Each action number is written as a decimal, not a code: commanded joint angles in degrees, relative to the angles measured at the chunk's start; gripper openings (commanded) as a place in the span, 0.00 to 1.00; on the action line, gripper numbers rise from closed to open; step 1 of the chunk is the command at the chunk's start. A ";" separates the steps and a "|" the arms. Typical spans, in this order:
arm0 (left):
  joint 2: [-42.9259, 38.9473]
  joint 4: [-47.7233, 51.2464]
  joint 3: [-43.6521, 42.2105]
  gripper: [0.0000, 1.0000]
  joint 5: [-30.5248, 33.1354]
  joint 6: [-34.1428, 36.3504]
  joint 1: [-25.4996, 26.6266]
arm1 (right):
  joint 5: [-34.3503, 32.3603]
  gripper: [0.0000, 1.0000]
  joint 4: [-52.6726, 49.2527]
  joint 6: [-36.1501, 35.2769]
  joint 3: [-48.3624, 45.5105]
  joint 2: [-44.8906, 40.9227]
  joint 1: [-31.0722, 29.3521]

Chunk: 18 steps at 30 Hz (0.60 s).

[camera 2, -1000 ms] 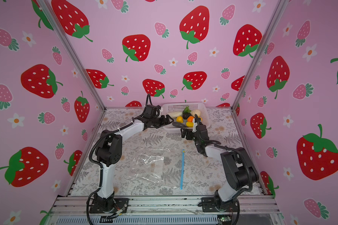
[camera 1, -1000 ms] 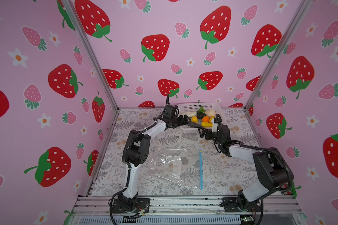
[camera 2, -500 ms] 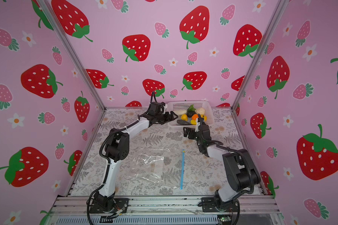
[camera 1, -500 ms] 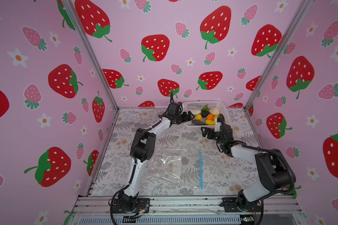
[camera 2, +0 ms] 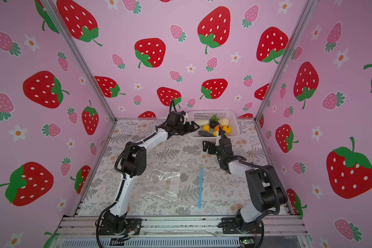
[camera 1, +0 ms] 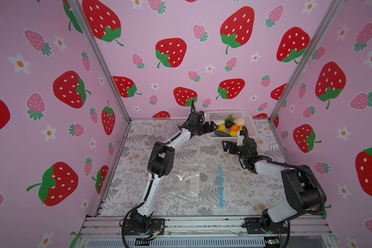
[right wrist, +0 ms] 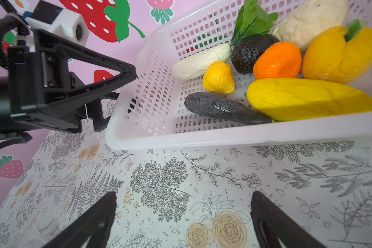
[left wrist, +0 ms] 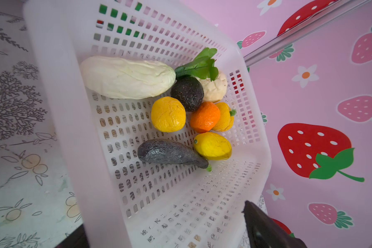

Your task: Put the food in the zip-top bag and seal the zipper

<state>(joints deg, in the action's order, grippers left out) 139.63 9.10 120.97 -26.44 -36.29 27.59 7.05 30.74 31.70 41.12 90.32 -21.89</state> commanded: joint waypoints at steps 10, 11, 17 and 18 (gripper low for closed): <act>-9.01 3.38 -5.57 0.94 2.92 3.59 -1.35 | 4.61 0.93 -7.19 -0.16 -1.87 -5.55 0.26; -12.34 3.84 -9.29 0.93 4.53 4.73 -1.47 | 5.90 0.92 -8.54 -0.35 -2.75 -6.97 0.27; -31.32 4.43 -32.76 0.88 7.71 6.02 -0.92 | 12.04 0.81 -20.14 0.82 -7.56 -14.83 0.18; -33.94 4.65 -36.23 0.87 7.20 5.77 -0.28 | 13.37 0.78 -21.73 1.33 -8.36 -15.89 0.14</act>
<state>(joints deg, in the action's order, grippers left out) 111.63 12.67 91.74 -20.56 -31.27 26.15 15.29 17.19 31.62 34.96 76.60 -21.85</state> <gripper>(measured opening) 0.872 0.794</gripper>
